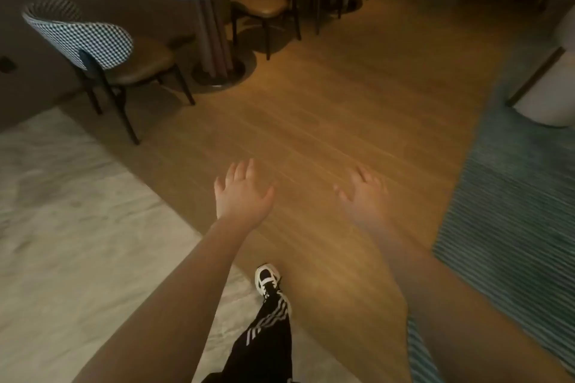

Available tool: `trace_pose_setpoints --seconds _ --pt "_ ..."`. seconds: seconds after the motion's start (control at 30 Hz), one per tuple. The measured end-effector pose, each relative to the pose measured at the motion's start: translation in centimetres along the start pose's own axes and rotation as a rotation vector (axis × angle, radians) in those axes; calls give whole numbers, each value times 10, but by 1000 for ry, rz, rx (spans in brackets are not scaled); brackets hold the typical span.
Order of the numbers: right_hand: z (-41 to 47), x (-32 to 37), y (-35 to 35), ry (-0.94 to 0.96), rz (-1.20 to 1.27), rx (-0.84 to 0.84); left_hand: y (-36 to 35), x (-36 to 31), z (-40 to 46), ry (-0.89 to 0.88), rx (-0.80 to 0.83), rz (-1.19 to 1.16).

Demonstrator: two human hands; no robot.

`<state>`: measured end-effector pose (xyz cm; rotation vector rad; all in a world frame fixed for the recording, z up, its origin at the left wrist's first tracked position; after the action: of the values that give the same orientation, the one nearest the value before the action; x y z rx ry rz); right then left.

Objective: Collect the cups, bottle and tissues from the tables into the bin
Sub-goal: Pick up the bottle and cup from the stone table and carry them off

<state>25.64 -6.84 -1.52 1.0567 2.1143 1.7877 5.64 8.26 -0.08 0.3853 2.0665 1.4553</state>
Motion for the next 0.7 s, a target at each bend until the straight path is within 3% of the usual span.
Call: trace_pose_setpoints --seconds 0.37,0.7 --pt "277 89 44 50 -11 137 78 43 256 62 41 -32" --pt "512 160 93 158 2 112 151 81 484 123 2 -67"
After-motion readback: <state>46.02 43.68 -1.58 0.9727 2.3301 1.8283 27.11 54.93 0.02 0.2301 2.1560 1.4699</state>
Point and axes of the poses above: each hand's wrist, its own z-axis towards the middle knuckle, its own y-axis out of the back of the hand, x = y × z, the point moved 10 cm from there along z, towards the middle knuckle, and after that the axes turned 14 degrees about x, right-handed, at the moved point
